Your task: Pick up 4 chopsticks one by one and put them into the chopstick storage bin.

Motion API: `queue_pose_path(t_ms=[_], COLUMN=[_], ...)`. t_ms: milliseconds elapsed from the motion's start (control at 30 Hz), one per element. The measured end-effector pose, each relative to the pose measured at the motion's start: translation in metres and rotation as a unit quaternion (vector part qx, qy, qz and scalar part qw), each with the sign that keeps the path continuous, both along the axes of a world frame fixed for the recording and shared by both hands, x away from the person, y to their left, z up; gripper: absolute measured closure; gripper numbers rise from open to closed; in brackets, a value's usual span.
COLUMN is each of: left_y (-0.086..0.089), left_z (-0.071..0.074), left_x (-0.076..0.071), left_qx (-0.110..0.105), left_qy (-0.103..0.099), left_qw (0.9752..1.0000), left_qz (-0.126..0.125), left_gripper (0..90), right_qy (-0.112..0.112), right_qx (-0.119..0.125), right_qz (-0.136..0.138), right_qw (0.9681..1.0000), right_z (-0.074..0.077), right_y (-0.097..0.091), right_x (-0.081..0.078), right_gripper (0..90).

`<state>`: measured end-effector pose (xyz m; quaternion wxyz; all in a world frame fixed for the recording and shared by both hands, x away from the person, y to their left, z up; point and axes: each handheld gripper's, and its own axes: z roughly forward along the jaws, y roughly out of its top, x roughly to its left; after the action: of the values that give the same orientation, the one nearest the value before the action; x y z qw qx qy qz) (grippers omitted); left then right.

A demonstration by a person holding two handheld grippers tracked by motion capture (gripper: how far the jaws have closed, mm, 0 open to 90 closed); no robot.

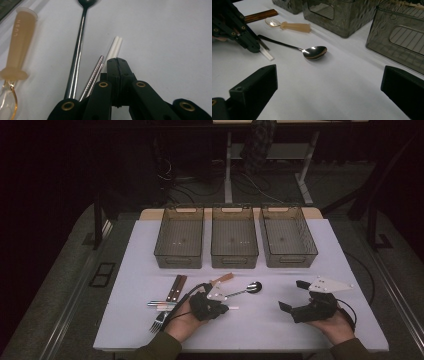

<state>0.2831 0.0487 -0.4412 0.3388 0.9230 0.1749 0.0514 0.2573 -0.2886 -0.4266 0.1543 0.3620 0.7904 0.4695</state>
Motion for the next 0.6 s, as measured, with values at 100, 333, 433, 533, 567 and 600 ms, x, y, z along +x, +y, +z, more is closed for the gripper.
queue_pose_path(t_ms=[100, 333, 433, 533, 567, 600], left_y=[-0.001, 0.004, 0.02, 0.049, 0.06, 0.072], left_z=[-0.001, 0.005, 0.02, 0.034, 0.037, 0.039], left_x=[0.005, 0.007, 0.006, 0.008, 0.008, 0.009], left_qx=[-0.006, -0.026, -0.045, -0.049, -0.047, -0.043], left_qy=[0.003, 0.023, 0.029, 0.024, 0.02, 0.016], left_qw=[0.9999, 0.9994, 0.9985, 0.9981, 0.998, 0.9977], left_qz=[0.007, 0.008, 0.011, 0.028, 0.039, 0.051], left_gripper=[89.1, 89.0, 89.0, 88.9, 88.9, 88.9], right_qy=[0.0, 0.0, 0.0, 0.001, 0.001, 0.001], right_qx=[-0.001, 0.0, 0.001, 0.001, 0.0, 0.0], right_qz=[0.0, 0.001, 0.001, 0.0, 0.001, 0.001], right_qw=[1.0, 1.0, 1.0, 1.0, 1.0, 1.0], right_z=[0.0, 0.0, 0.0, 0.0, 0.0, 0.0], right_y=[0.0, 0.0, 0.0, 0.0, 0.0, 0.0], right_x=[0.0, 0.0, 0.0, 0.0, 0.0, 0.0], right_gripper=[0.4, 0.4, 0.4, 0.4, 0.4, 0.4])
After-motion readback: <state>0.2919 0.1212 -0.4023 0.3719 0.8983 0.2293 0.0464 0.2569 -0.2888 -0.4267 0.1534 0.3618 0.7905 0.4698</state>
